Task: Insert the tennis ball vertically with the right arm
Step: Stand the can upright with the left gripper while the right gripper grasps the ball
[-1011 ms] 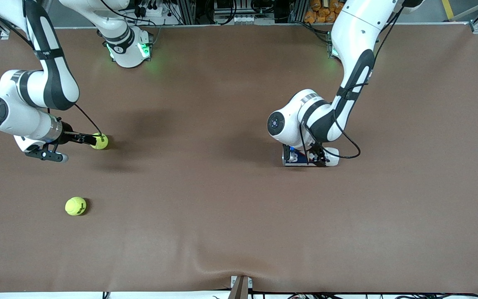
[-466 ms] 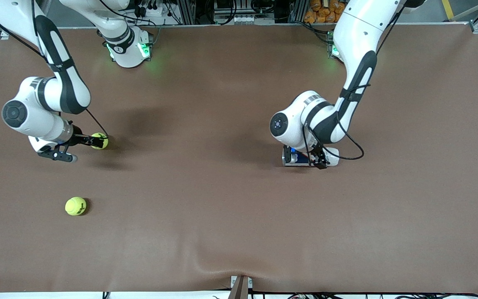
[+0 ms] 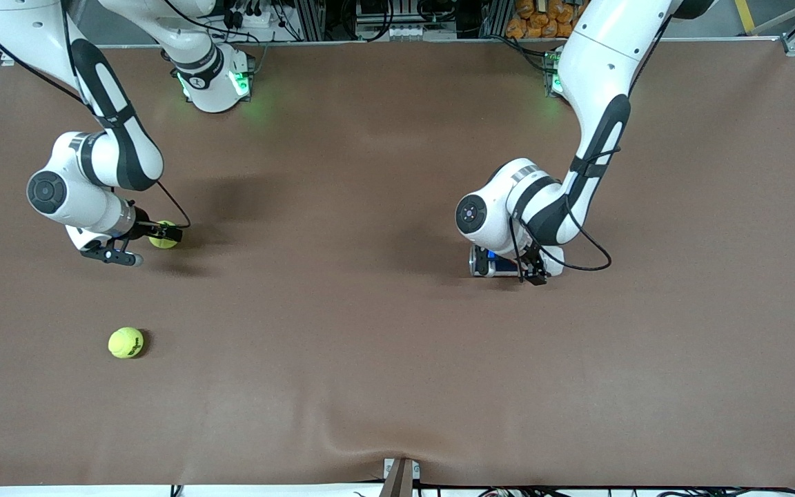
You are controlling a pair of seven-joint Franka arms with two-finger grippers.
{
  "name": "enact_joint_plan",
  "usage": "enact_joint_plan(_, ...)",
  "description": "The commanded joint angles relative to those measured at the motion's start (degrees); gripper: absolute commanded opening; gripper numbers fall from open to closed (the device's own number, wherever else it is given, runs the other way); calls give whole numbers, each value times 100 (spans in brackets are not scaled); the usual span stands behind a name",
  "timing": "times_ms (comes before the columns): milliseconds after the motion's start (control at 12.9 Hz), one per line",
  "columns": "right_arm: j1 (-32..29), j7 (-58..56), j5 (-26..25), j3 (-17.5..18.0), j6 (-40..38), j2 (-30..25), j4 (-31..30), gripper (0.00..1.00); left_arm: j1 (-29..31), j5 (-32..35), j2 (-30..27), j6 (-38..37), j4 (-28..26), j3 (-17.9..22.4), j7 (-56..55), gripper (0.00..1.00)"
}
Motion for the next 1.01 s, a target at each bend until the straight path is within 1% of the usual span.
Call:
enact_joint_plan(0,-149,-47,2,89,218,50,-119,100,-20,78,19,89,-7,5,-122,94)
enact_joint_plan(233,-176,-47,2,89,394,174,-128,100,-3,96,160,326,-7,5,-131,93)
enact_joint_plan(389,-176,-47,2,89,412,218,-119,100,32,105,187,344,11,5,-131,90)
enact_joint_plan(466,-176,-47,2,89,429,226,-119,96,32,105,187,344,20,5,-131,90)
enact_joint_plan(544,-176,-47,2,89,438,227,-119,76,32,105,187,335,20,5,-131,88)
enact_joint_plan(622,-176,-47,2,89,438,218,-119,64,32,105,187,344,20,5,-131,84)
enact_joint_plan(700,-176,-47,2,89,438,218,-119,59,24,105,187,344,20,5,-122,81)
enact_joint_plan(777,-176,-47,2,89,430,218,-119,59,32,105,187,344,28,5,-122,75)
enact_joint_plan(933,-167,-47,2,89,421,165,-110,58,15,105,178,344,46,5,-131,68)
